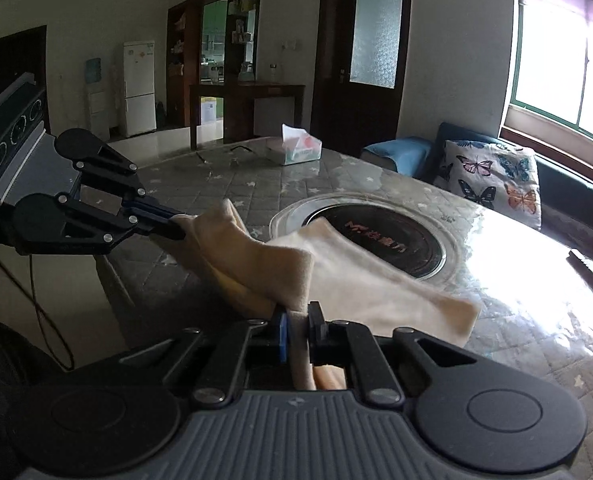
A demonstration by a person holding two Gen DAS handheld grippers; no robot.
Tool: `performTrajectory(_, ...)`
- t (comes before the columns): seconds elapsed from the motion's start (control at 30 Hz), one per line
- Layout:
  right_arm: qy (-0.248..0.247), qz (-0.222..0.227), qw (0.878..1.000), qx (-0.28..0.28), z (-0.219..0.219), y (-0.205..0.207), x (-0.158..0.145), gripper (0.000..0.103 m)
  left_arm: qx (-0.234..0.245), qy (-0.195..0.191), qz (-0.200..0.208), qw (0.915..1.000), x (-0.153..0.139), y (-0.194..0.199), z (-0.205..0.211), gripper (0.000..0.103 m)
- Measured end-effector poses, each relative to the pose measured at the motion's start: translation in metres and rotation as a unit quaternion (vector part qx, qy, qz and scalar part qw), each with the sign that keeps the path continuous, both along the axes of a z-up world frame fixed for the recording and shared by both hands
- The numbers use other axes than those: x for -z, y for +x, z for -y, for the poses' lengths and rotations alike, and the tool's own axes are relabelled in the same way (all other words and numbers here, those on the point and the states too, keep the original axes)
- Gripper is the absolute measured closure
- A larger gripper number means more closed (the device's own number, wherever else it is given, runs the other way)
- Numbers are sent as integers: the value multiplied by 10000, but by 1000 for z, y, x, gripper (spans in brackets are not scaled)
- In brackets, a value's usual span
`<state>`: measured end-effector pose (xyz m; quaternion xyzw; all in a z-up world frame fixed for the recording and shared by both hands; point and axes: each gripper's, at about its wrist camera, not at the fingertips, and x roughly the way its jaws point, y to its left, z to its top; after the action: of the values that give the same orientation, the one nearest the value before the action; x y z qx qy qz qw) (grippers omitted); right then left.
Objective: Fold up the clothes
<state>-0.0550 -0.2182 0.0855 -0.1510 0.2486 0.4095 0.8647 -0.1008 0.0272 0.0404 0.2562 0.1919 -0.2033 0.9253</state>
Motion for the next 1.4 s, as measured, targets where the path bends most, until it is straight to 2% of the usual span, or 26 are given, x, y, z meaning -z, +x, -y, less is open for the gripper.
performTrajectory(0.2, -3, -92, 9997, 229, -7, 48, -6, 95, -114, -21, 64, 9999, -1, 62, 1, 98)
performTrajectory(0.33, -64, -283, 9986, 451, -16, 102, 0, 95, -175, 19, -58, 9998, 7, 118, 4, 98)
performTrajectory(0.5, -176, -561, 9954, 762, -27, 162, 22, 94, -443, 42, -519, 9977, 40, 184, 8, 98)
performTrajectory(0.63, -208, -847, 9898, 1129, -36, 199, 56, 94, -722, 60, -866, 9936, 73, 218, 7, 94)
performTrajectory(0.8, -221, -1070, 9829, 1480, -39, 220, 89, 88, -863, 118, -908, 9921, 85, 226, 5, 85)
performTrajectory(0.87, -105, -1118, 9799, 1647, -32, 222, 91, 78, -929, 91, -890, 9917, 81, 225, 1, 82)
performTrajectory(0.93, 31, -1095, 9782, 1766, -24, 221, 84, 74, -1046, 50, -844, 9909, 75, 225, 2, 80)
performTrajectory(1.07, 273, -929, 9753, 1984, -11, 216, 67, 74, -1039, -227, -748, 9915, 56, 218, 2, 78)
performTrajectory(1.17, 374, -985, 9785, 1771, -14, 208, 59, 75, -777, -390, -827, 9928, 46, 212, 10, 79)
performTrajectory(1.23, 364, -1106, 9796, 1639, -21, 206, 61, 78, -631, -402, -931, 9928, 44, 212, 19, 84)
performTrajectory(1.3, 300, -1236, 9798, 1542, -31, 209, 65, 82, -527, -395, -1037, 9924, 45, 215, 27, 84)
performTrajectory(1.4, 176, -1325, 9788, 1553, -42, 220, 74, 82, -545, -349, -1267, 9898, 51, 227, 38, 84)
